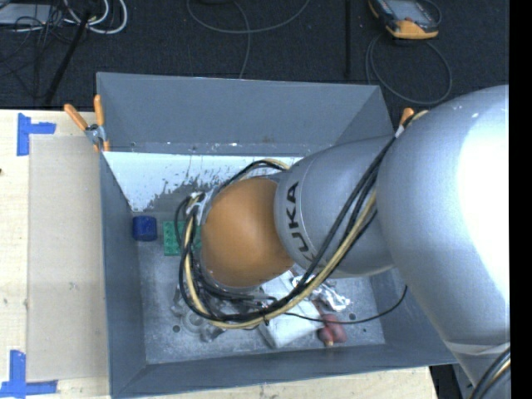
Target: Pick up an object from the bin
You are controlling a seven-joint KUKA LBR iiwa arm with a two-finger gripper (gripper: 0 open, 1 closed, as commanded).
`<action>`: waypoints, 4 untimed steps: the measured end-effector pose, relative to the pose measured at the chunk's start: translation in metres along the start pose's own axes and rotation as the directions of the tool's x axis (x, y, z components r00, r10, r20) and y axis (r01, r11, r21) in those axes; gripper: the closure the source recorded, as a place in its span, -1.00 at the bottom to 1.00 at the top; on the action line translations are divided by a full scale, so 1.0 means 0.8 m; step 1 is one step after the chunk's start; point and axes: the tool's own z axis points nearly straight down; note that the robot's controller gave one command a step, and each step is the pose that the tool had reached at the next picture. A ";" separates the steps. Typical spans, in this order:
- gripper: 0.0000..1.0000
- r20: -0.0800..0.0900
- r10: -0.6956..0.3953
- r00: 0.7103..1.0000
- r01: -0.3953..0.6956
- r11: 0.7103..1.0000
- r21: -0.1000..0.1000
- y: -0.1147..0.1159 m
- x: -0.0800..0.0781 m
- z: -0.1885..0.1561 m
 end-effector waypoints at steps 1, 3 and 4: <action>1.00 -0.011 0.004 1.000 -0.004 1.000 -0.002 0.000 -0.001 -0.021; 1.00 -0.012 0.014 1.000 -0.014 1.000 -0.003 0.000 -0.001 -0.033; 1.00 -0.011 0.019 1.000 -0.019 1.000 -0.003 0.000 -0.002 -0.038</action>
Offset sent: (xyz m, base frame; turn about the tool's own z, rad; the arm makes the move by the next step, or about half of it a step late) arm 0.0000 0.0000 0.0164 0.0000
